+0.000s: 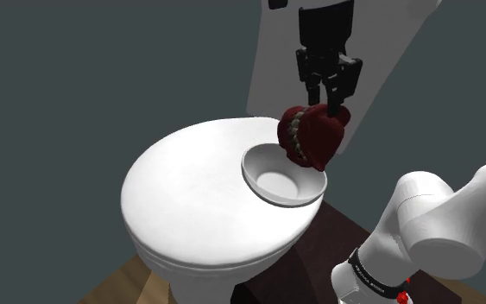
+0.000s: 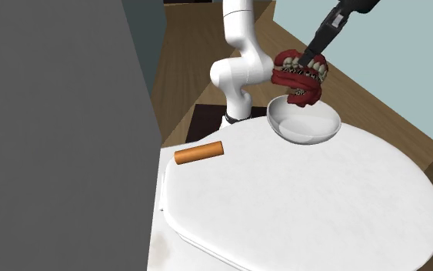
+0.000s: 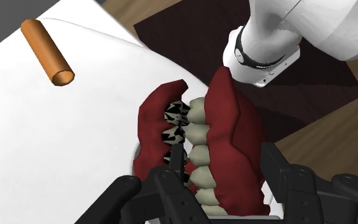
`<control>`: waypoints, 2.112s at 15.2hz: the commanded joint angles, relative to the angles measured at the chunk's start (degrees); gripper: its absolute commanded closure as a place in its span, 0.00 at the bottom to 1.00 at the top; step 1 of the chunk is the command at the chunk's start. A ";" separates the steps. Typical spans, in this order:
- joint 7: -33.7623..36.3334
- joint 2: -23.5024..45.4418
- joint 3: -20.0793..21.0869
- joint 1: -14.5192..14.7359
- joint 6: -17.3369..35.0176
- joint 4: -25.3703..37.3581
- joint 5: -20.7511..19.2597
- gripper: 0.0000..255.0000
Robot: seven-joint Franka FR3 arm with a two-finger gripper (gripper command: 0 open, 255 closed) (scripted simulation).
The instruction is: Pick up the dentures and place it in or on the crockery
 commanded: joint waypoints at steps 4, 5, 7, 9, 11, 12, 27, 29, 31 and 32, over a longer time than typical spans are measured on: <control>0.40 -1.51 -0.02 0.23 3.54 -5.01 0.40 1.00; 0.48 -1.75 -0.02 0.27 4.27 -5.98 0.47 1.00; 0.65 -2.19 -0.01 0.35 5.74 -7.90 0.61 1.00; 0.82 -2.59 0.01 0.43 7.20 -9.76 0.74 1.00; 0.96 -2.89 0.03 0.49 8.41 -11.28 0.85 1.00; 0.96 -2.88 0.03 0.49 8.41 -11.27 0.84 1.00; 1.39 0.90 0.77 0.21 3.63 -2.79 0.71 0.00; 1.53 1.98 0.99 0.13 2.33 -0.45 0.65 0.00; 1.53 1.98 0.99 0.14 2.33 -0.45 0.65 0.00; 1.53 1.98 0.99 0.14 2.33 -0.45 0.65 0.00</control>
